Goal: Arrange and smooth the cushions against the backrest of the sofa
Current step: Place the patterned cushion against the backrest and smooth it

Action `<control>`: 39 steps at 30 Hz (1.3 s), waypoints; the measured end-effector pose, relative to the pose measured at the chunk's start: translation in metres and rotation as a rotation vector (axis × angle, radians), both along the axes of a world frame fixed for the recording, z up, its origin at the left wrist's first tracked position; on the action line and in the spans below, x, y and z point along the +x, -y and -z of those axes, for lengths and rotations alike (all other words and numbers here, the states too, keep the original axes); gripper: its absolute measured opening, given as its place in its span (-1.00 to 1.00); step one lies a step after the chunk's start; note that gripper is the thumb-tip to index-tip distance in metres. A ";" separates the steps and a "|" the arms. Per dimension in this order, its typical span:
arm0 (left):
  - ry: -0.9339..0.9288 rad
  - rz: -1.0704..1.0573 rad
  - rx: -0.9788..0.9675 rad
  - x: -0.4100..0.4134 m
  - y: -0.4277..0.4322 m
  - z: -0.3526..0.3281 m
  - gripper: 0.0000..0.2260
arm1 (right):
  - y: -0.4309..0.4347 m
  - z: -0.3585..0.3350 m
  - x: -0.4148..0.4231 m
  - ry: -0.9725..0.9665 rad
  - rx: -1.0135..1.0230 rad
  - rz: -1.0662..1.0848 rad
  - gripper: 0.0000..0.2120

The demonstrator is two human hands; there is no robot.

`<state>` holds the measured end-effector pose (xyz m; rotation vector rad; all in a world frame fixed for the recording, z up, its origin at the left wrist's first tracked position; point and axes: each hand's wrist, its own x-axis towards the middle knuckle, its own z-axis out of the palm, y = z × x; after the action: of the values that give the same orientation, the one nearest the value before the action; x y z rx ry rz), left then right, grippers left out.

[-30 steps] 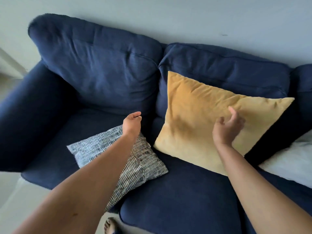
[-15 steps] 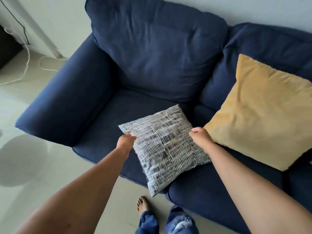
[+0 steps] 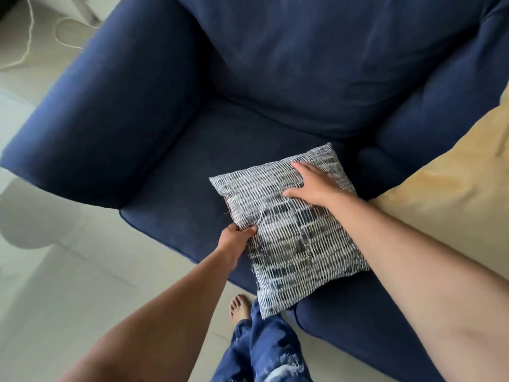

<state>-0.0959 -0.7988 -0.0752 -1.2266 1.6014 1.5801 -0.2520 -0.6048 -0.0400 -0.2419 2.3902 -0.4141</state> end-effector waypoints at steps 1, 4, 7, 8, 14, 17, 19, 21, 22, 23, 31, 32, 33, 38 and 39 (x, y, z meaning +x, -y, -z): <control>-0.054 -0.023 -0.032 -0.004 0.002 0.002 -0.73 | 0.004 0.002 -0.007 0.009 -0.001 -0.025 -0.09; -0.196 0.043 -0.112 -0.026 0.008 -0.005 -0.83 | 0.009 0.004 -0.026 0.037 -0.064 -0.034 0.03; -0.320 0.213 -0.205 -0.059 0.023 -0.025 -0.78 | 0.004 -0.002 -0.045 0.097 -0.193 0.066 0.14; -0.356 0.275 -0.231 -0.073 0.029 -0.034 -0.80 | 0.002 -0.006 -0.053 0.123 -0.238 0.116 0.17; -0.503 0.689 -0.377 -0.159 0.049 -0.105 -0.92 | -0.009 -0.043 -0.096 0.229 -0.431 0.239 0.43; -0.568 0.821 -0.438 -0.192 0.045 -0.148 -0.89 | -0.017 -0.067 -0.110 0.168 -0.526 0.290 0.47; -0.592 0.903 -0.464 -0.210 0.040 -0.173 -0.86 | -0.022 -0.083 -0.116 0.056 -0.505 0.258 0.30; -0.627 0.981 -0.513 -0.225 0.034 -0.192 -0.83 | -0.026 -0.095 -0.123 -0.016 -0.521 0.242 0.00; -0.649 1.010 -0.535 -0.231 0.031 -0.201 -0.81 | -0.028 -0.102 -0.126 -0.027 -0.558 0.260 -0.20; -0.671 1.027 -0.547 -0.236 0.028 -0.209 -0.80 | -0.030 -0.108 -0.128 -0.025 -0.614 0.294 -0.38; -0.851 0.995 -0.664 -0.265 0.020 -0.245 -0.88 | -0.031 -0.140 -0.122 -0.133 -0.708 0.496 -0.82; -0.887 0.962 -0.670 -0.270 0.020 -0.246 -0.88 | -0.033 -0.141 -0.118 -0.153 -0.702 0.520 -0.84; -0.926 0.927 -0.679 -0.274 0.019 -0.247 -0.85 | -0.035 -0.141 -0.113 -0.171 -0.702 0.556 -0.85; -0.909 0.672 -0.862 -0.295 0.029 -0.230 -0.55 | -0.055 -0.126 -0.085 -0.252 -0.666 0.839 -0.89; -0.804 0.624 -0.834 -0.298 0.037 -0.219 -0.43 | -0.059 -0.120 -0.081 -0.244 -0.624 0.859 -0.83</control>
<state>-0.3943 -0.8356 0.1439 -0.2503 2.9695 1.0210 -0.3334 -0.5456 0.0801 0.5211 2.4243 -1.5991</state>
